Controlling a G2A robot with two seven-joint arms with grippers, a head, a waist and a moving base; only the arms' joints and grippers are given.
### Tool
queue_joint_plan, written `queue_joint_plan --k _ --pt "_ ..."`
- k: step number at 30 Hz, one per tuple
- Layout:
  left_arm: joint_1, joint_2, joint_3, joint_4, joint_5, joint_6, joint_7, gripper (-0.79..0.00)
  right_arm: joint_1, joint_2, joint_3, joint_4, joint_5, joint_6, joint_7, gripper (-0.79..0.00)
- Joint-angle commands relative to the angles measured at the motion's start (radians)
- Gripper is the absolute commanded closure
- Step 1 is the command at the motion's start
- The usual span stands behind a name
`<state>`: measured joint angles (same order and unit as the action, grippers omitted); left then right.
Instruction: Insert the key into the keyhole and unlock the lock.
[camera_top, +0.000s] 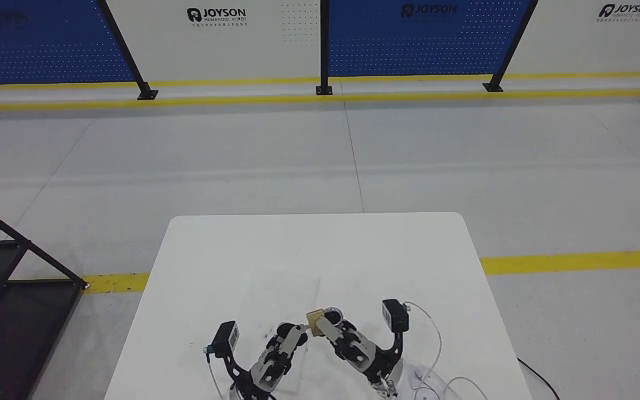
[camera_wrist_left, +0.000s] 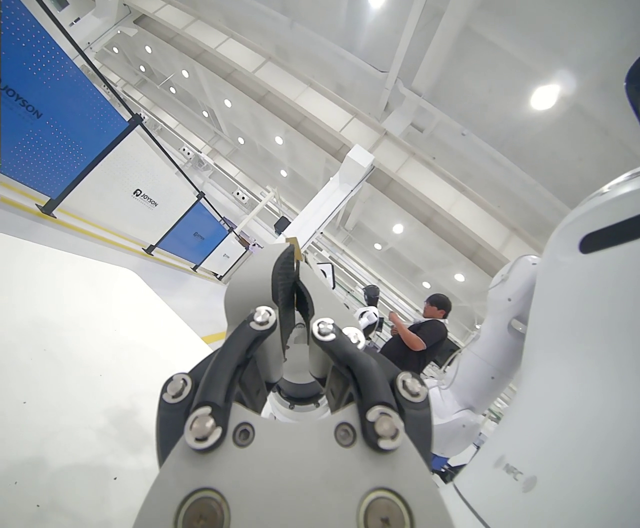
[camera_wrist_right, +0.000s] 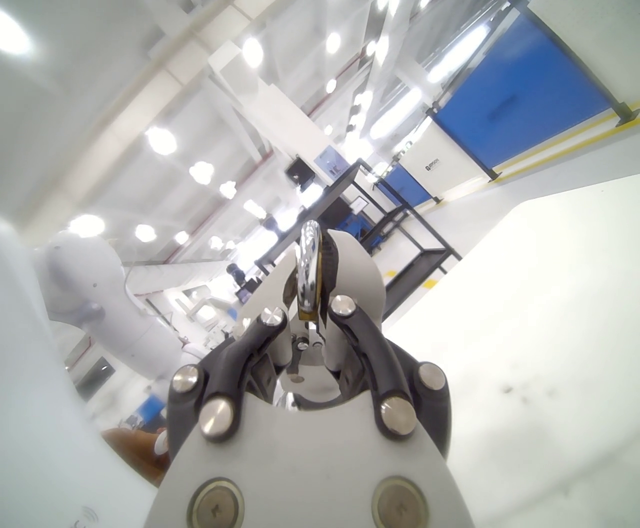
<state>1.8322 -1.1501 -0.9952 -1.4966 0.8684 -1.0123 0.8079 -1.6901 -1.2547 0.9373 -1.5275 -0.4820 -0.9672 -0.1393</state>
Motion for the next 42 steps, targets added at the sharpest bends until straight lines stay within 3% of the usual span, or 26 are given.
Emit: queue_joint_plan --k 1,13,32,42 --pt "0.002 -0.002 -0.005 0.001 0.010 0.000 0.000 0.000 -0.001 0.000 0.000 -0.002 -0.003 0.004 0.005 0.000" --pt "0.018 -0.021 -0.049 0.000 0.151 0.050 0.050 0.000 -0.007 0.003 0.000 -0.011 -0.007 0.028 0.021 0.000" --pt "-0.031 -0.005 0.029 0.080 0.504 0.381 0.381 0.000 -0.015 0.009 0.007 -0.020 0.004 0.061 0.033 0.000" --pt "-0.073 0.005 0.068 0.138 0.556 0.473 0.473 0.000 -0.016 0.009 0.006 -0.026 -0.008 0.083 0.031 0.000"
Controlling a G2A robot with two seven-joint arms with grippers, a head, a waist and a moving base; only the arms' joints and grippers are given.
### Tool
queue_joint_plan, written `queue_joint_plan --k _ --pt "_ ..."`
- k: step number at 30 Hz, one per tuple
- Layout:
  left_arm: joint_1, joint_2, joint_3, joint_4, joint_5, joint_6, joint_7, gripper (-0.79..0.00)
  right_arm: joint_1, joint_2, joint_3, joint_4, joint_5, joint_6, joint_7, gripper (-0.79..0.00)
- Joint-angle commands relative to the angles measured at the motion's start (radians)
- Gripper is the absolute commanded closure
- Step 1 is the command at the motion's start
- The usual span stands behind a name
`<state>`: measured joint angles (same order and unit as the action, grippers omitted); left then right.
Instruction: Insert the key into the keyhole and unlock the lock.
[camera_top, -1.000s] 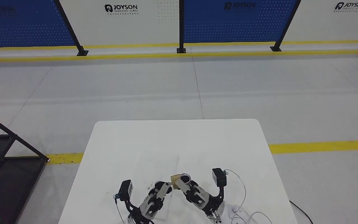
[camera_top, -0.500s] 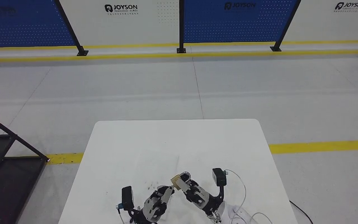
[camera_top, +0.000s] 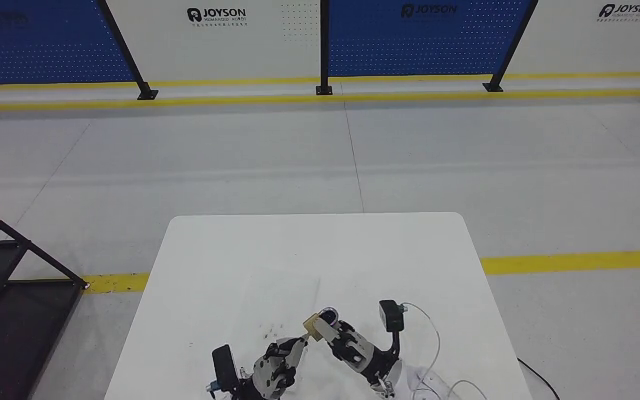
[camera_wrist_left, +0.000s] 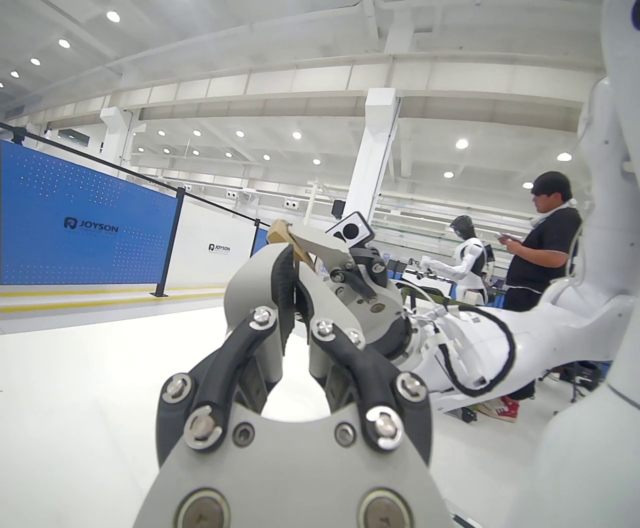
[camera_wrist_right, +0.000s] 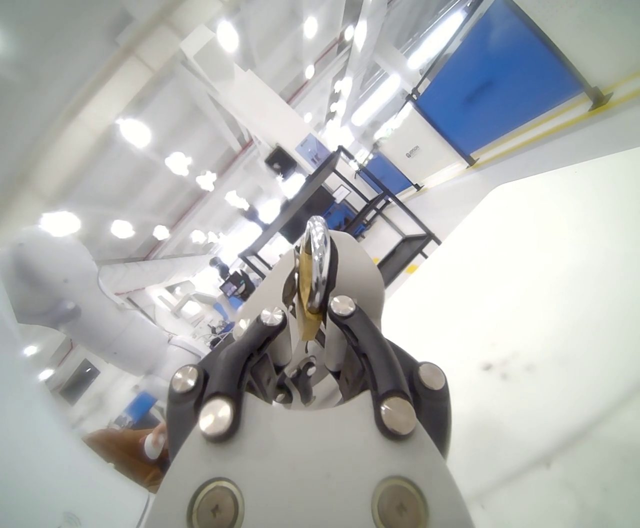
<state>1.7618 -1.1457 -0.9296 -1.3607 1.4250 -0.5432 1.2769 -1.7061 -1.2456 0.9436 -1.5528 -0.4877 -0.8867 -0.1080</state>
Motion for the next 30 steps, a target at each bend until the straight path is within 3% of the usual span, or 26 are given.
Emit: queue_joint_plan --k 1,15,30 --pt "-0.005 0.000 0.006 0.003 0.000 0.007 0.007 0.000 0.000 0.000 0.000 -0.002 -0.004 0.005 0.000 0.000" --pt "-0.015 -0.001 0.018 0.008 -0.015 0.065 -0.038 0.000 -0.017 0.003 0.011 -0.021 -0.079 0.039 -0.031 0.000" --pt "0.039 0.019 -0.034 -0.125 0.014 0.167 -0.192 0.000 -0.033 0.004 0.016 -0.033 -0.119 0.060 -0.084 0.000"
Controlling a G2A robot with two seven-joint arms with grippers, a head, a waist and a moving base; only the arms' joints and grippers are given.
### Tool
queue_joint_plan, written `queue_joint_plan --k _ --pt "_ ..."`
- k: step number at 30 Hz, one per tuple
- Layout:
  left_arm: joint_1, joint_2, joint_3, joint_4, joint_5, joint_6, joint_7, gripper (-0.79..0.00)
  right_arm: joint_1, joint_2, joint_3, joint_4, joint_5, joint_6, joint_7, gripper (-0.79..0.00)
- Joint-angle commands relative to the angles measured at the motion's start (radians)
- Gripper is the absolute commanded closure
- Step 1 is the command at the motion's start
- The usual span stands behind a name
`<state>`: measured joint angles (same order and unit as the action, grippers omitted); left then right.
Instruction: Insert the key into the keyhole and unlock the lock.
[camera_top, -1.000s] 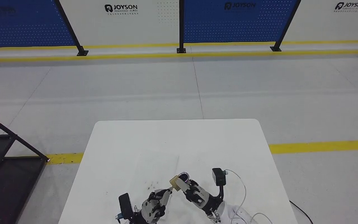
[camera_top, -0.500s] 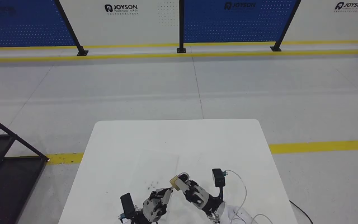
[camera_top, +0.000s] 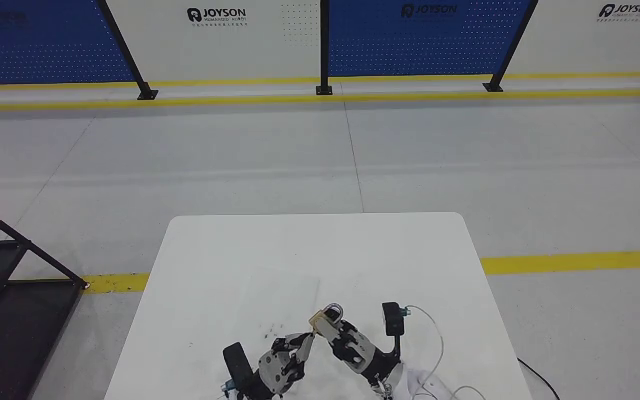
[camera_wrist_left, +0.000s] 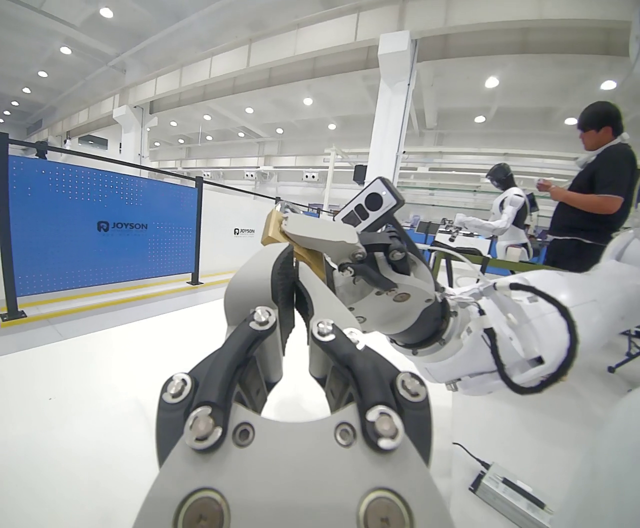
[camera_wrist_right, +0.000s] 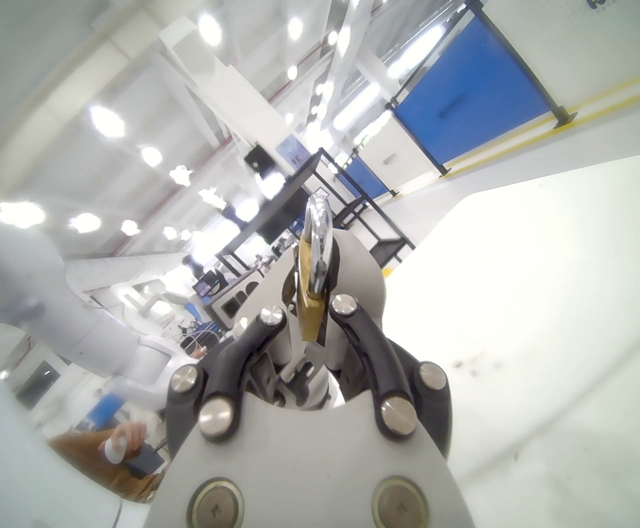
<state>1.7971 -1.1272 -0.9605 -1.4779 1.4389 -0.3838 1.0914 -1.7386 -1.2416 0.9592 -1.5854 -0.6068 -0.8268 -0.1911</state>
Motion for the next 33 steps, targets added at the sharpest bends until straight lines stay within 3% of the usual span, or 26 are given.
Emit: queue_joint_plan --k 1,11,33 --pt "0.006 0.002 -0.005 -0.015 0.000 0.013 -0.012 0.000 -0.002 0.000 0.001 0.000 0.001 0.000 -0.002 0.000" --pt "0.025 0.011 -0.024 -0.055 0.064 0.080 -0.067 0.000 -0.008 0.002 0.004 -0.006 0.010 0.005 -0.018 0.000" --pt "0.050 0.025 -0.052 -0.099 0.232 0.279 -0.071 0.000 -0.009 0.003 0.000 -0.009 0.020 0.015 -0.020 0.000"
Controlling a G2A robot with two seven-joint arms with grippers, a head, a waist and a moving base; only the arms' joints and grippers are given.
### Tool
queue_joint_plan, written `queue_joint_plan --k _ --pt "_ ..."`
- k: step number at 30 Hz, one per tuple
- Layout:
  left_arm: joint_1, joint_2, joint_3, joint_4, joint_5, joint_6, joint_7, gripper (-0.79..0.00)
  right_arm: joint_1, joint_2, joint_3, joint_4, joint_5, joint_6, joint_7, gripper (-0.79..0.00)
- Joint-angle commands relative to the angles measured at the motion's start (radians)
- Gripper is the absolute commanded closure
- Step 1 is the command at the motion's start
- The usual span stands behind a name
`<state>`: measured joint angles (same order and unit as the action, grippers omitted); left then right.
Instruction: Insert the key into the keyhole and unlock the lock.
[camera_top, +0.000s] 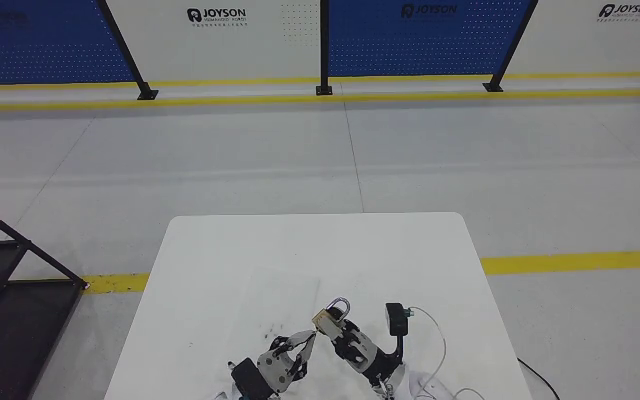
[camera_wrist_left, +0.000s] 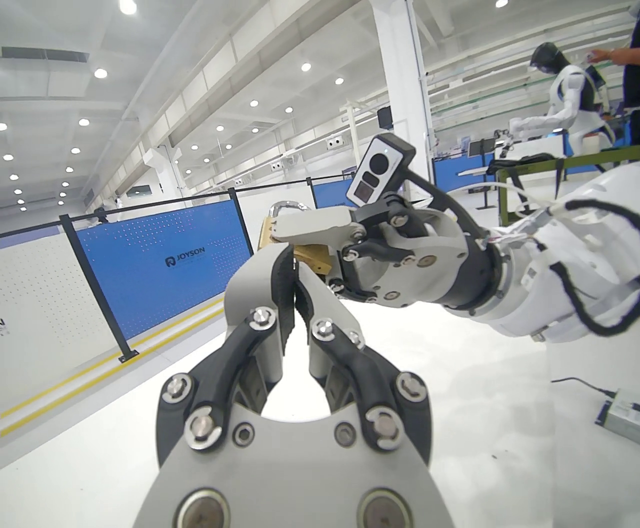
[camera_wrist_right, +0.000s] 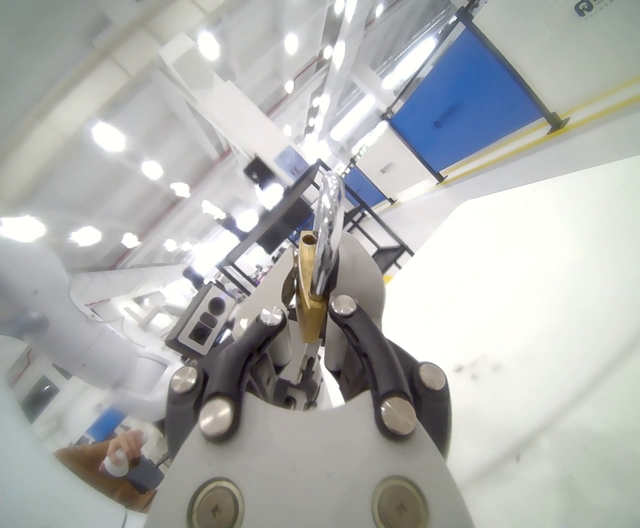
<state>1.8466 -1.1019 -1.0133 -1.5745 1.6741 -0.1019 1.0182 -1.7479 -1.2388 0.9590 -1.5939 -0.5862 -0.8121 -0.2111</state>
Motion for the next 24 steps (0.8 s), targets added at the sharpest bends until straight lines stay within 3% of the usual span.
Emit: queue_joint_plan --k 1,3,4,5,6,12,15,24 --pt "0.002 0.000 0.001 -0.005 -0.006 -0.003 0.005 0.000 0.000 0.000 0.000 0.000 0.000 0.000 0.000 0.000" --pt "0.005 0.000 0.004 -0.009 -0.022 -0.014 0.021 -0.006 0.000 0.000 0.000 -0.001 0.000 0.000 -0.001 0.000" --pt "0.006 0.000 0.005 -0.008 -0.035 -0.024 0.021 -0.169 -0.001 0.000 0.001 -0.001 0.000 0.001 -0.002 0.000" --pt "0.008 0.000 0.007 -0.011 -0.052 -0.038 0.025 -0.443 -0.001 0.000 0.002 -0.001 0.002 0.002 -0.006 0.000" --pt "0.010 0.000 0.007 -0.012 -0.066 -0.051 0.028 -0.785 -0.001 0.000 0.006 -0.001 0.001 0.006 -0.014 0.000" --pt "0.042 0.010 -0.016 -0.035 -0.132 -0.126 0.023 -0.785 0.009 -0.003 0.014 0.014 0.007 0.039 -0.038 0.000" --pt "0.082 0.024 -0.065 -0.061 -0.172 -0.183 0.008 -0.785 0.030 -0.006 0.002 0.035 0.025 0.071 -0.009 0.000" --pt "0.284 0.084 -0.370 -0.148 -0.313 -0.331 -0.015 -0.785 0.184 -0.045 -0.128 0.154 0.099 0.282 0.218 0.000"
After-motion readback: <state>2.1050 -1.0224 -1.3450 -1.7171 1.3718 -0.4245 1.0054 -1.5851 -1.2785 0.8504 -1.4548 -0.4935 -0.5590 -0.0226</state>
